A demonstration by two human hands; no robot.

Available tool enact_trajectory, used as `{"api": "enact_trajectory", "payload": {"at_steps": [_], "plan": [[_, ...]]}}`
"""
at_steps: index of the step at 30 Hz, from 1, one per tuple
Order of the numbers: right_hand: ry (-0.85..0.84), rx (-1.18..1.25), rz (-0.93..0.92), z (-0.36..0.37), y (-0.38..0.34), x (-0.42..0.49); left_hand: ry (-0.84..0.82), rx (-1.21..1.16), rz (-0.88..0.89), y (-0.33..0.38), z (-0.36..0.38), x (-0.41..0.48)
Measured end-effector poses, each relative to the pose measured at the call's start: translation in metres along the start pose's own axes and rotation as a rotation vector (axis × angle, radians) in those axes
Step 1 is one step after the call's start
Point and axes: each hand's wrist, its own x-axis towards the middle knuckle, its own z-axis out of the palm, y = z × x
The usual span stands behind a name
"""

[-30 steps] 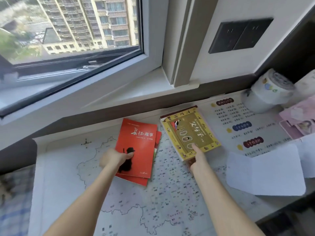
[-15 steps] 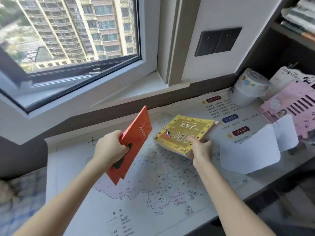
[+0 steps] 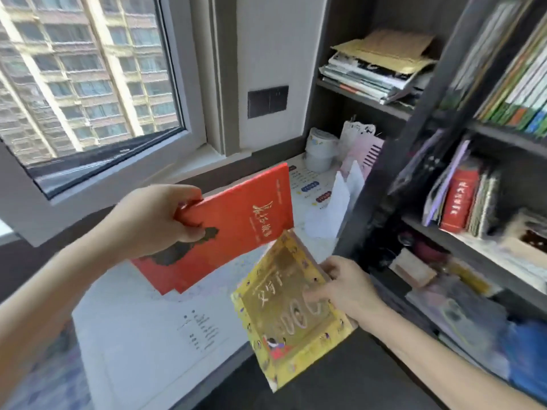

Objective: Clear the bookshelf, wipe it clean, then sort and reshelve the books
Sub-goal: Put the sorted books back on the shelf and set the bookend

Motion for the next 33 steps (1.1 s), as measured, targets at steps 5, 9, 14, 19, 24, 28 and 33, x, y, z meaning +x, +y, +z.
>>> {"api": "enact_trajectory", "payload": {"at_steps": [5,9,14,19,24,28,33], "plan": [[0.073,0.030,-0.002,-0.074,0.024,-0.087,0.006,-0.005,0.162,0.070,-0.021,-0.037],[0.175,0.044,-0.035,-0.139,0.047,-0.148,0.034,-0.061,0.292,0.130,-0.025,-0.059],[0.430,0.192,-0.028,-0.235,0.085,-0.233,0.156,-0.080,0.479,0.251,-0.014,-0.079],[0.745,0.463,-0.006,-0.346,0.134,-0.321,0.295,-0.183,0.638,0.392,0.005,-0.088],[1.091,0.547,-0.090,-0.413,0.144,-0.377,0.391,-0.342,0.734,0.499,0.010,-0.082],[1.249,0.628,-0.199,-0.470,0.132,-0.407,0.429,-0.488,0.804,0.570,-0.006,-0.070],[1.396,0.624,-0.358,-0.539,0.105,-0.417,0.477,-0.719,0.894,0.646,-0.029,-0.031]]}}
